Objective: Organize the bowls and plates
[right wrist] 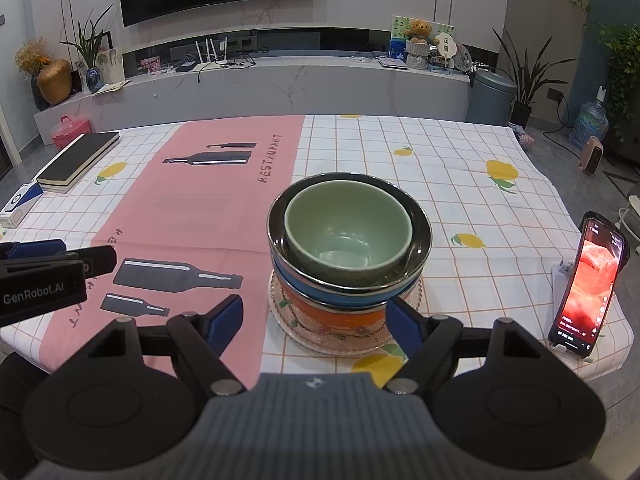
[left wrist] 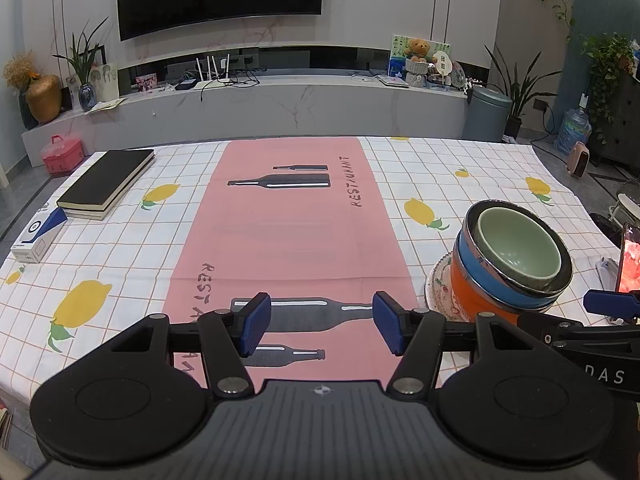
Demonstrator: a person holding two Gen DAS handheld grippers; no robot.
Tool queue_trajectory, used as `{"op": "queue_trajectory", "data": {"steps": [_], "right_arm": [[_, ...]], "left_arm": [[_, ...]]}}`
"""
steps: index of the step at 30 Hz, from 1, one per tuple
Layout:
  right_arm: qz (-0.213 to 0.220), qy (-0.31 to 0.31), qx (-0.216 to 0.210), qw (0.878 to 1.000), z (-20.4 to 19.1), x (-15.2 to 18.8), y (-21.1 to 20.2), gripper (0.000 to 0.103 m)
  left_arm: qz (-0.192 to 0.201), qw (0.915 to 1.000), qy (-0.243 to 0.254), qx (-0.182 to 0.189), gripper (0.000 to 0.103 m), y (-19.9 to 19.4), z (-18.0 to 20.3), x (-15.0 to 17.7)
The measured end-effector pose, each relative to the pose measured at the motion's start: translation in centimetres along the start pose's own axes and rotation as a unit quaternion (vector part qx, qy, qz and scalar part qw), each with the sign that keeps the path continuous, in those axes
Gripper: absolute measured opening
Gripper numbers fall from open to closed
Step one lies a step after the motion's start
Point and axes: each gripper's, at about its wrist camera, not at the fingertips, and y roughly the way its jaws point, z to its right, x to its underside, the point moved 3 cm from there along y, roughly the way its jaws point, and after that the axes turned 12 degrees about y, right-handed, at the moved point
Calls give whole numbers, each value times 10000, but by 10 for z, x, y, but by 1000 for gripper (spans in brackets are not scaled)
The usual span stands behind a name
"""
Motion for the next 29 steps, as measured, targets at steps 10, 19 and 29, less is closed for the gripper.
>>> {"op": "queue_trajectory", "data": {"steps": [10, 19, 29], "right_arm": [[-5, 12, -14, 10000, 0, 1, 0, 77], [-37, 29, -42, 10000, 0, 3, 0, 78], [-52, 25, -44, 10000, 0, 3, 0, 78]], "left_arm": [[-3, 10000, -1, -4, 69, -1, 0, 0], [1, 10000, 0, -6, 69, -1, 0, 0], [3, 10000, -20, 23, 69, -3, -1, 0]]}}
